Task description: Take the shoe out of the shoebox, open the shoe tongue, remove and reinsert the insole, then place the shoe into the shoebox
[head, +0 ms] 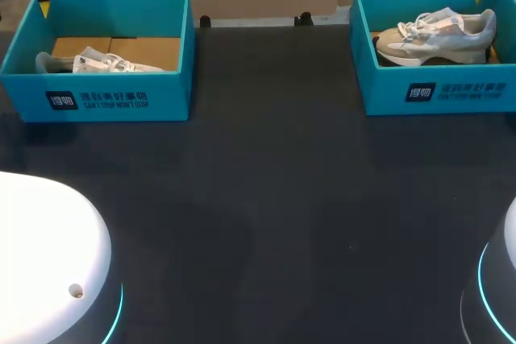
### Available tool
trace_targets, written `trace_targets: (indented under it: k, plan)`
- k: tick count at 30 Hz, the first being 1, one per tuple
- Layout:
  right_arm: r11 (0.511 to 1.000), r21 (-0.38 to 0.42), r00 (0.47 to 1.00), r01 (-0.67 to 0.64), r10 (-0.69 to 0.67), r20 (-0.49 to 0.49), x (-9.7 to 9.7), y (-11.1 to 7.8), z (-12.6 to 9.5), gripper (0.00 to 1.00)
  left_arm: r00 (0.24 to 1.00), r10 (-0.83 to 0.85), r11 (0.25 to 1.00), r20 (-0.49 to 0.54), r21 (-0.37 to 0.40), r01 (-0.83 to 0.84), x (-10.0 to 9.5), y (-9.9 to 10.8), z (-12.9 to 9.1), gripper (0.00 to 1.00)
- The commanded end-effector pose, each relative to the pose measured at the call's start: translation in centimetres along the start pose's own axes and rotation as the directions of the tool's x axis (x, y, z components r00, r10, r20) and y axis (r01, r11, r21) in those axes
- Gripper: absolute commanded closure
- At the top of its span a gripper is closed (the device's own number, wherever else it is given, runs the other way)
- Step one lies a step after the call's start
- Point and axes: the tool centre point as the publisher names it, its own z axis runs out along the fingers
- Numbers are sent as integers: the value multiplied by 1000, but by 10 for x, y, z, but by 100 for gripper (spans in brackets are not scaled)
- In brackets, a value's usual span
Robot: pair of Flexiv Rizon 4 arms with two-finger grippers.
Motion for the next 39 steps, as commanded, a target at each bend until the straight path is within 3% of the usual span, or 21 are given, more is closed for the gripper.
trace_targets:
  k: [1, 8, 22, 31, 32, 33, 34, 36, 39]
  plan:
    - [999, 33, 1000, 0, 0, 0, 0, 4, 0, 0, 1000, 1, 1000, -3, 1, -1, 0, 0, -1, 0]
    - [999, 33, 1000, 0, 0, 0, 0, 4, 0, 0, 1000, 1, 1000, -3, 1, -1, 0, 0, -1, 0]
    - [997, 33, 995, -63, 60, 79, -26, 31, 45, 0, 1000, 1, 1000, -3, 1, -1, 0, 0, -1, 0]
    - [996, 43, 993, -73, 69, 100, -30, 34, 67, 0, 1000, 1, 1000, -3, 1, -1, 0, 0, -1, 0]
    - [996, 43, 992, -74, 69, 101, -29, 34, 68, 6, 1000, 1, 1000, -3, 1, -1, 0, 0, -1, 0]
    - [996, 44, 992, -78, 73, 100, -29, 34, 70, 24, 1000, 1, 1000, -3, 1, -1, 0, 0, -1, 0]
    - [996, 48, 992, -78, 73, 103, -29, 35, 73, 32, 1000, 1, 1000, -3, 1, -1, 0, 0, -1, 0]
    - [995, 53, 992, -83, 77, 102, -28, 35, 77, 34, 1000, 1, 1000, -3, 1, -1, 0, 0, -1, 0]
    - [994, 58, 991, -92, 85, 107, -29, 35, 82, 44, 1000, 1, 1000, -3, 1, -1, 0, 0, -1, 0]
